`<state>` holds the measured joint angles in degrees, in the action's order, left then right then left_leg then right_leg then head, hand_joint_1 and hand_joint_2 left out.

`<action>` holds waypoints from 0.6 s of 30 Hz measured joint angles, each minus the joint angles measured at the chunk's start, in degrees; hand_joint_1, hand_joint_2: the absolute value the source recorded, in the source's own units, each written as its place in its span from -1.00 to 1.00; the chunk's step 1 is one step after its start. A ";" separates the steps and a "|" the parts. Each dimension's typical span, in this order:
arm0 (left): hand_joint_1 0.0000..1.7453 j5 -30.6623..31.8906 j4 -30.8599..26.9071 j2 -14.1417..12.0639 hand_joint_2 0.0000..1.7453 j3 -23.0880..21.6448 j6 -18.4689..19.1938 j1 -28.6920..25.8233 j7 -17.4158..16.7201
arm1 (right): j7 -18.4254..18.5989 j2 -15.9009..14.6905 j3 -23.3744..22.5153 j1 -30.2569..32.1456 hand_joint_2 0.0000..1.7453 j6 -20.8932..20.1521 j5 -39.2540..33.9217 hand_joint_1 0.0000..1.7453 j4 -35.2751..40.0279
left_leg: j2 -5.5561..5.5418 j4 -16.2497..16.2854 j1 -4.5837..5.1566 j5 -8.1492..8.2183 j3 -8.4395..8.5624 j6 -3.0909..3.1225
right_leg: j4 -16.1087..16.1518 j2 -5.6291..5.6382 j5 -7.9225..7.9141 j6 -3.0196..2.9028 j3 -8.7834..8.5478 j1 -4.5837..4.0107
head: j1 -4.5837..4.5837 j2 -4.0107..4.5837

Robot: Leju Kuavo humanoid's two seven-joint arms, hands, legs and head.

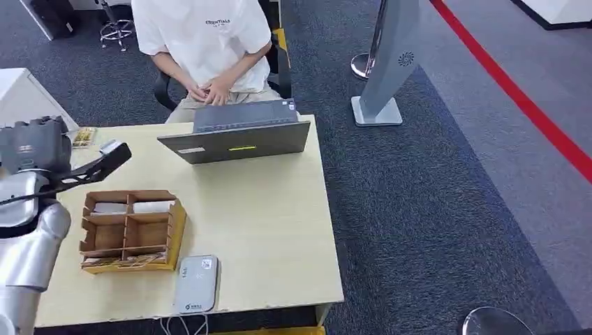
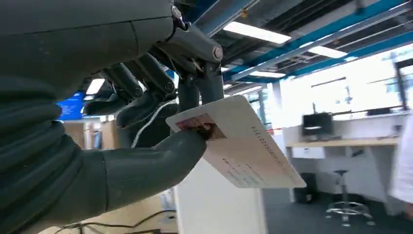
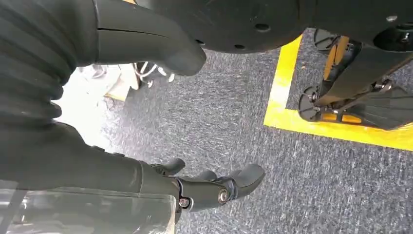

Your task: Pass the card to the sensor for recognition and then transmit it.

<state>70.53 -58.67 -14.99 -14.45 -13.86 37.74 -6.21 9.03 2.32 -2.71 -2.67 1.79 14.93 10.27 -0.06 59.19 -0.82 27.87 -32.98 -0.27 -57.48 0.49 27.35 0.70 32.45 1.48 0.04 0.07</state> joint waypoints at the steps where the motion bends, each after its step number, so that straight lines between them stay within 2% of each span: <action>1: 1.00 -0.06 -1.93 0.31 1.00 -0.71 0.11 -1.00 0.13 | 0.00 0.00 -0.09 -0.01 1.00 0.02 0.00 -1.00 0.00 | 0.05 0.00 0.00 0.01 0.01 0.00 | 0.00 0.05 0.00 0.00 0.01 0.00 | -0.07 -0.02; 5: 1.00 0.07 -10.87 2.08 1.00 -4.02 0.06 -4.94 3.00 | -0.35 0.02 -0.81 0.37 1.00 0.28 -0.26 -1.00 0.00 | 0.05 0.02 0.03 0.01 0.00 0.02 | 0.02 0.02 -0.01 0.01 0.05 0.02 | 0.02 -0.02; 11: 1.00 0.94 -22.67 4.92 1.00 -12.80 1.13 -9.13 2.23 | -1.16 0.02 -1.77 0.36 1.00 0.44 -0.52 -1.00 0.00 | 0.02 0.02 0.03 0.02 -0.02 0.02 | 0.02 -0.03 -0.01 0.01 0.04 0.02 | 0.04 -0.02; 14: 1.00 0.46 -25.26 5.57 1.00 -16.24 1.81 -9.89 1.93 | -1.31 0.02 -2.43 0.37 1.00 0.52 -0.68 -1.00 0.00 | 0.01 0.01 0.03 0.02 -0.01 0.02 | 0.02 -0.04 -0.01 0.01 0.04 0.02 | 0.07 0.00; 18: 1.00 -4.44 -27.47 5.57 1.00 -18.36 3.58 -13.37 2.84 | -0.90 0.02 -3.10 0.45 1.00 0.65 -1.07 -1.00 0.00 | 0.08 -0.01 0.02 0.02 0.02 0.02 | 0.02 0.03 -0.01 0.01 0.04 0.01 | 0.11 0.00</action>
<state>66.09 -86.14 -9.42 -32.81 -10.27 24.37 -3.36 8.13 2.34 -5.81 -2.22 2.45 13.86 10.27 0.02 59.18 -0.81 27.89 -32.95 -0.25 -57.46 0.52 27.34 0.71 32.49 1.49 0.15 0.07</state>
